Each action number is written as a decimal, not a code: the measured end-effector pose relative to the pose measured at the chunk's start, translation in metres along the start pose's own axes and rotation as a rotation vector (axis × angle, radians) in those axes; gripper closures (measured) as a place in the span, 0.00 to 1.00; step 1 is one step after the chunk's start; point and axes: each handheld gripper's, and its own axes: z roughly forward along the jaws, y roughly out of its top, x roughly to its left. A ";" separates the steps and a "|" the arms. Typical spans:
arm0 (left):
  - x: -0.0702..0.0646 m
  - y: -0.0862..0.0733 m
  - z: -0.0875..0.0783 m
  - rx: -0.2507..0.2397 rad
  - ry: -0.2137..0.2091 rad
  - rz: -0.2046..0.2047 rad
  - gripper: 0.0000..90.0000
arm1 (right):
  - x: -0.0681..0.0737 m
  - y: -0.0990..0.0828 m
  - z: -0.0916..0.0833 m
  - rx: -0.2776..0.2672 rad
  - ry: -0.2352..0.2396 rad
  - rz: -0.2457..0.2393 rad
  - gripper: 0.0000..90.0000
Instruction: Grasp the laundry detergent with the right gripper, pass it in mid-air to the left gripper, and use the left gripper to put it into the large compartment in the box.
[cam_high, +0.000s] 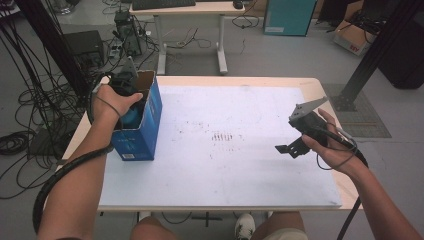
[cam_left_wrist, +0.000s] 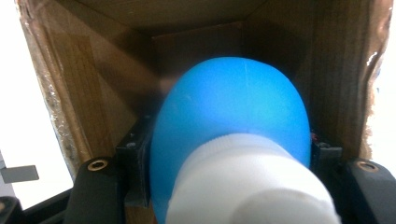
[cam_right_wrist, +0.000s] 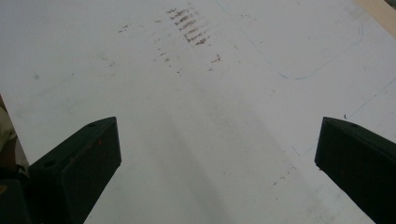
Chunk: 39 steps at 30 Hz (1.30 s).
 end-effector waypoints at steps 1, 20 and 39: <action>0.000 0.000 0.000 -0.001 0.000 0.000 0.40 | 0.000 0.000 0.000 0.002 0.001 0.000 0.00; -0.001 0.000 0.000 -0.003 0.001 0.005 0.40 | -0.004 0.002 -0.001 0.007 0.001 -0.010 0.00; -0.002 -0.001 0.001 -0.015 -0.002 -0.003 0.40 | -0.007 0.001 -0.003 0.004 0.000 -0.011 0.00</action>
